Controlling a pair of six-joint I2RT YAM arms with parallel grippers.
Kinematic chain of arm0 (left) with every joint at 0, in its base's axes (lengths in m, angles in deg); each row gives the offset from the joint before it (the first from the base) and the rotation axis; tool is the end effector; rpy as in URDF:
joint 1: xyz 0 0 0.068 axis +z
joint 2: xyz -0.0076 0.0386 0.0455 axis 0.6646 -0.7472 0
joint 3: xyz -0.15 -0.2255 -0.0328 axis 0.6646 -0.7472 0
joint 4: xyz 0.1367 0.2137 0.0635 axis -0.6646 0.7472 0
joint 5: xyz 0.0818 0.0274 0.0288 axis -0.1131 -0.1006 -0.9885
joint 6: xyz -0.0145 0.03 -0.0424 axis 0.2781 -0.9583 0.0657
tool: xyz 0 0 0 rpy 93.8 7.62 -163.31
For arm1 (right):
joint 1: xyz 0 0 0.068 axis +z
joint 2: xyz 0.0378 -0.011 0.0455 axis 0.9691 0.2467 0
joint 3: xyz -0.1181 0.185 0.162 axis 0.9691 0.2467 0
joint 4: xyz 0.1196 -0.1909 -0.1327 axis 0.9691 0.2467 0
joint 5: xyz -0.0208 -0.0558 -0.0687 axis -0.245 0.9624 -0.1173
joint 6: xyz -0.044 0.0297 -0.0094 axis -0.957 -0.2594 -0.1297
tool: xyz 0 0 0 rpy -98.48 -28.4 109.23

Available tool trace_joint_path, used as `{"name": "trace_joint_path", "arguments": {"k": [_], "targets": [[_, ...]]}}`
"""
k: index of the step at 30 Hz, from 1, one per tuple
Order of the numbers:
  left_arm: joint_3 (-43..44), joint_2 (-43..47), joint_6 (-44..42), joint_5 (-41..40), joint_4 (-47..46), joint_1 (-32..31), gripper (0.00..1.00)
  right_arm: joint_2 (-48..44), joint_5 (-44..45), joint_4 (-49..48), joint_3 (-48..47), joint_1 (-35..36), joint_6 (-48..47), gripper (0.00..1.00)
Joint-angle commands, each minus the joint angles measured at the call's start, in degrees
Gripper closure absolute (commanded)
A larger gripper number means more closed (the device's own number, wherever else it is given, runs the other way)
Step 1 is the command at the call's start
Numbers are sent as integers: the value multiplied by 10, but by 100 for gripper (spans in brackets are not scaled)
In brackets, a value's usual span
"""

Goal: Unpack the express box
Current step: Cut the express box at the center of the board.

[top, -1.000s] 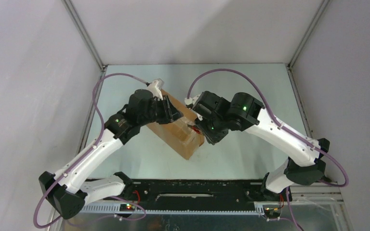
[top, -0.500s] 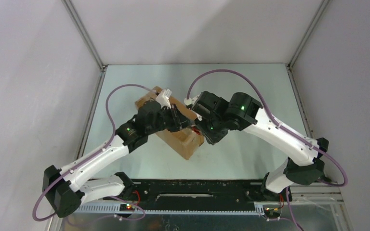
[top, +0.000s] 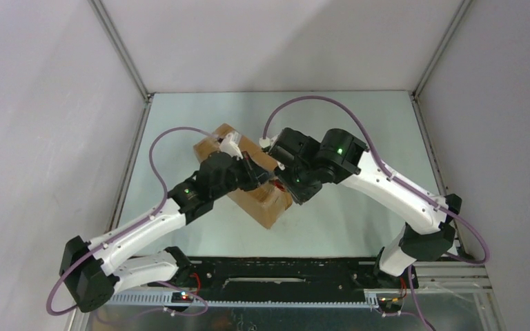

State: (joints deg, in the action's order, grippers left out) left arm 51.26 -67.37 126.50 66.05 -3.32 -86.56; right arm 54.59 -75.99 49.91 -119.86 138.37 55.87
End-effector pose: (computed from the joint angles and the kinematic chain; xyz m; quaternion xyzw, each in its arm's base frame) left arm 0.1714 -0.1723 0.2957 -0.0423 0.8254 -0.4297 0.3637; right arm 0.1334 0.2493 0.4152 -0.3429 0.9180 0.0852 0.1802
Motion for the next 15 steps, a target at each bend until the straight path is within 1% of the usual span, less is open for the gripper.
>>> {"name": "trace_joint_path", "arguments": {"k": [1, 6, 10, 15], "targets": [[-3, 3, -38, -2, 100, -17, 98, 17, 68, -58, -46, 10, 10, 100], [76, 22, -70, -16, 159, -6, 89, 14, 78, -38, -94, 19, 3, 100], [108, 22, -74, -14, 168, -2, 89, 17, 79, -30, -104, 32, -4, 100], [119, 20, -74, -13, 169, 2, 89, 17, 87, -32, -90, 35, -5, 100]]}}
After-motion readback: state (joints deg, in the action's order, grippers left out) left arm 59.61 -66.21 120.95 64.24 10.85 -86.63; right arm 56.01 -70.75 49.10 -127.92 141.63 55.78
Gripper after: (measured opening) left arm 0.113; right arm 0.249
